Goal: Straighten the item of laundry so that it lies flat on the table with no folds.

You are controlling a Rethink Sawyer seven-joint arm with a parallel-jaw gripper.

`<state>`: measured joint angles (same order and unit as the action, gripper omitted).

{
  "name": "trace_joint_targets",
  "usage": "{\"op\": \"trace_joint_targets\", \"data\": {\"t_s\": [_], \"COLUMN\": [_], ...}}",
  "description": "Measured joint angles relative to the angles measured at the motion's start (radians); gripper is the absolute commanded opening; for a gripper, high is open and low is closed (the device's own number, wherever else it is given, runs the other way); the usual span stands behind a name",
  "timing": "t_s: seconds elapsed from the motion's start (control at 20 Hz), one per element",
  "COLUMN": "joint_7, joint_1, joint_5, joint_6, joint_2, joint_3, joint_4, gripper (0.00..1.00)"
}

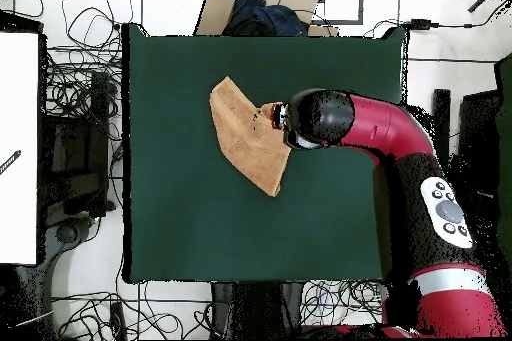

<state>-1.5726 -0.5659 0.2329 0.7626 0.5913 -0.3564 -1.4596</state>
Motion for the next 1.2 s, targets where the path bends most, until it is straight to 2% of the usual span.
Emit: {"op": "trace_joint_targets", "data": {"t_s": [0.55,1.2], "joint_7": [0.000,0.000], "joint_1": [0.000,0.000], "joint_5": [0.073,0.119], "joint_6": [-0.033,-0.060], "joint_2": [-0.060,-0.062], "joint_3": [0.000,0.000], "joint_4": [0.003,0.003], "gripper": [1.00,1.00]}}
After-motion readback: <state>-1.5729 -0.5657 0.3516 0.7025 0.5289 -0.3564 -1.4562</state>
